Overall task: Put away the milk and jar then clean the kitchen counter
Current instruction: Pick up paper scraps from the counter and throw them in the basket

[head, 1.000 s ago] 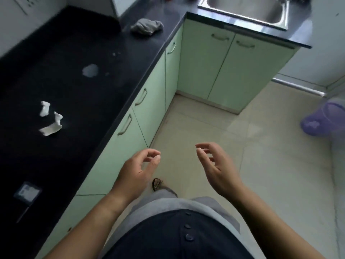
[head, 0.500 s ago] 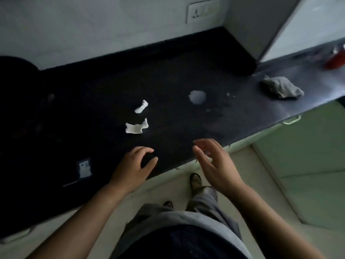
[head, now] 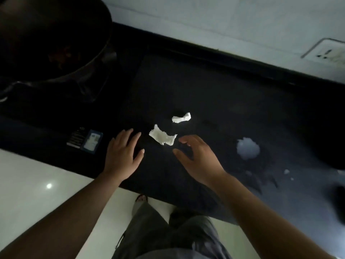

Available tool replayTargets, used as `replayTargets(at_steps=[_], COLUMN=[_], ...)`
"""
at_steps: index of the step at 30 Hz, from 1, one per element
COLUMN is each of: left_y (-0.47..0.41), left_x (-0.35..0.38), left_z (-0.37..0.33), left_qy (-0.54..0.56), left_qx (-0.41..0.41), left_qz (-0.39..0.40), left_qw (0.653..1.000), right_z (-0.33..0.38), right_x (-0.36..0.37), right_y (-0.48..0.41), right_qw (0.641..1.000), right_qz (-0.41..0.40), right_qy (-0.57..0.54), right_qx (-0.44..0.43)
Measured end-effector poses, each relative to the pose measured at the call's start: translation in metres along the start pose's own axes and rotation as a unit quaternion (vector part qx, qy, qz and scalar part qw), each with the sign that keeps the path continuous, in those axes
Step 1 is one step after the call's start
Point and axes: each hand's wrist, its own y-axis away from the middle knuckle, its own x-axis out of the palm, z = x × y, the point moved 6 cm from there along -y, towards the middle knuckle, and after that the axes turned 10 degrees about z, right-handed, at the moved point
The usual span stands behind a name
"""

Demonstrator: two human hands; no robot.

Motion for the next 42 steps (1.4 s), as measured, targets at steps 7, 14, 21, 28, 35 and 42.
replayTargets(at_steps=[7,14,21,28,35,42], left_y=[-0.006,-0.007,-0.008,-0.008,-0.007,-0.009], left_x=[0.02,0.026,0.029,0.027,0.028,0.027], left_z=[0.013,0.019,0.021,0.02,0.02,0.019], left_qy=[0.008,0.001,-0.003,0.001,0.009,0.013], left_qx=[-0.029,-0.045,-0.048,-0.046,-0.043,-0.046], left_qz=[-0.019,-0.018,-0.019,-0.025,-0.032,-0.034], left_qw=[0.999,0.999,0.999,0.999,0.999,0.998], right_z=[0.002,0.011,0.002,-0.002,-0.041,-0.026], right_x=[0.025,0.071,0.058,-0.003,0.006,0.016], right_y=[-0.074,-0.093,-0.099,-0.109,-0.113,-0.116], right_qw=[0.993,0.962,0.98,0.98,0.978,0.981], right_qz=[0.075,0.103,0.049,-0.091,-0.084,-0.044], right_qy=[0.076,0.217,0.14,0.086,0.187,0.157], right_qx=[-0.053,-0.127,-0.13,-0.152,-0.035,-0.103])
